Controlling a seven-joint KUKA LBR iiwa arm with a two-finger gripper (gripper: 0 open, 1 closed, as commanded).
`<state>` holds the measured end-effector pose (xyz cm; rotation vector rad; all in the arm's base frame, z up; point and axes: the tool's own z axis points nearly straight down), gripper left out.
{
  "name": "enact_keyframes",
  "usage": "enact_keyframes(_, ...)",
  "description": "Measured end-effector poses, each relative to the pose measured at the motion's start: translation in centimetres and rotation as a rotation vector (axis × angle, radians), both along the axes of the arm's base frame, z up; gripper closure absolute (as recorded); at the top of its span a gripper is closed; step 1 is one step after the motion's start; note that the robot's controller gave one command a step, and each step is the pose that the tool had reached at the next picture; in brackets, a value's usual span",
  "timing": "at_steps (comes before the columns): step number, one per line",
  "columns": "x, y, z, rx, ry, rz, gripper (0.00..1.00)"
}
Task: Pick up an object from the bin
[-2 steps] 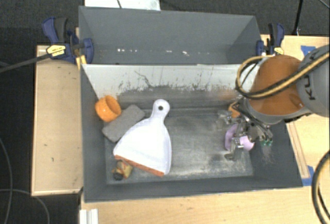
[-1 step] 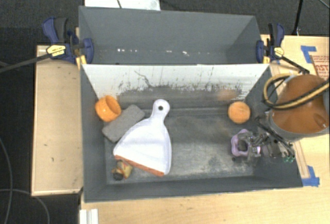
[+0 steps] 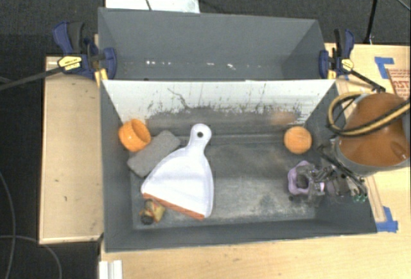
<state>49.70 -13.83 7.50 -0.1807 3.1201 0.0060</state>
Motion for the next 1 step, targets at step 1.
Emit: enact_keyframes(1,0.00,1.51,7.35,-0.004,0.015,-0.013,1.00)
